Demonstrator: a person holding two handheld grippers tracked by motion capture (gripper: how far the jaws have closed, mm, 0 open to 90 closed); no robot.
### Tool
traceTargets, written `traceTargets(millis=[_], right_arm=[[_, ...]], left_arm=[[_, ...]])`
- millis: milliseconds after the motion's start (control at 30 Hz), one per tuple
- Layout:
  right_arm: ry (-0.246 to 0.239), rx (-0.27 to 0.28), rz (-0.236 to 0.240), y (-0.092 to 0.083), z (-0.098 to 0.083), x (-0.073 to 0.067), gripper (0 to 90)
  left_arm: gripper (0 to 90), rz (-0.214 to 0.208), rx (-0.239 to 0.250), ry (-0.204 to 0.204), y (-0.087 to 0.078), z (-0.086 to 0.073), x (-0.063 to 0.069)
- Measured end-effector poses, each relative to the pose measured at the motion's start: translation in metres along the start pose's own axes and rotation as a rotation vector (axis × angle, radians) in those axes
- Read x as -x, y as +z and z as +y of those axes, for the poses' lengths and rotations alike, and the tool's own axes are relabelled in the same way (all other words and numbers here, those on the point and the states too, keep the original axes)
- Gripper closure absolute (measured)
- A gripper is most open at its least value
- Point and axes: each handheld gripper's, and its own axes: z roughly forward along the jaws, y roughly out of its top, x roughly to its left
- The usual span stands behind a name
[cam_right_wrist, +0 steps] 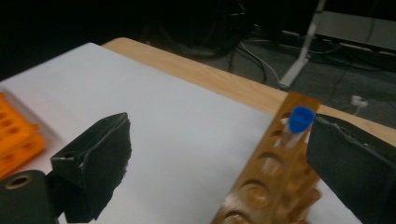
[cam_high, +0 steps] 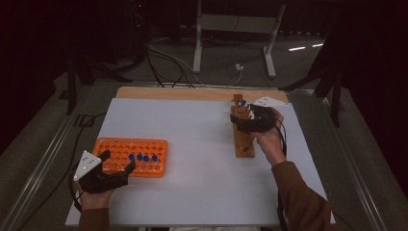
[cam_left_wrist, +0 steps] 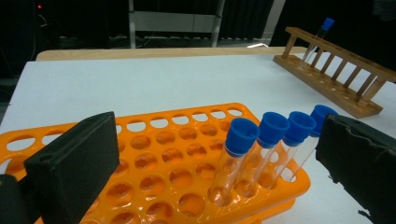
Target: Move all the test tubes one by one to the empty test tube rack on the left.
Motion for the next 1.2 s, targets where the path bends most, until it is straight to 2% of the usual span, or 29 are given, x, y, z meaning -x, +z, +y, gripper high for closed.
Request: traceTargets(millis=[167, 300, 433, 533, 667, 767, 833, 933, 1033, 1200], right_arm=[[0.015, -0.036, -0.044, 0.015, 0.002, 0.012, 10.8], [0.054, -0.054, -0.078, 0.027, 0.0, 0.025, 16.6], [0.083, -0.077, -0.096, 0.041, -0.003, 0.035, 30.4], [0.094, -0.079, -0.101, 0.05, -0.007, 0.039, 45.7], [0.102, -0.083, -0.106, 0.059, -0.01, 0.041, 57.7], [0.091, -0.099, -0.119, 0.065, -0.012, 0.043, 63.3], [0.107, -0.1, -0.124, 0.068, -0.012, 0.044, 64.0], [0.103, -0.103, -0.126, 0.072, -0.011, 0.043, 68.4], [0.078, -0.129, -0.144, 0.077, -0.01, 0.04, 72.3], [0.067, -0.142, -0.173, 0.077, -0.009, 0.04, 76.1]], left_arm=[[0.7, -0.006, -0.001, -0.007, 0.001, -0.001, -0.001], [0.7, -0.007, -0.006, -0.007, 0.001, -0.001, -0.001], [0.7, -0.01, -0.006, -0.008, 0.001, -0.001, -0.001], [0.7, -0.012, -0.004, -0.012, 0.001, -0.002, -0.002], [0.7, -0.012, 0.0, -0.017, 0.001, -0.002, -0.003], [0.7, -0.012, 0.001, -0.019, 0.0, -0.002, -0.004], [0.7, -0.012, 0.001, -0.022, 0.0, -0.002, -0.004], [0.7, -0.013, 0.0, -0.026, 0.0, -0.003, -0.005], [0.7, -0.014, -0.001, -0.026, 0.0, -0.003, -0.005], [0.7, -0.017, 0.001, -0.026, 0.001, -0.003, -0.004]])
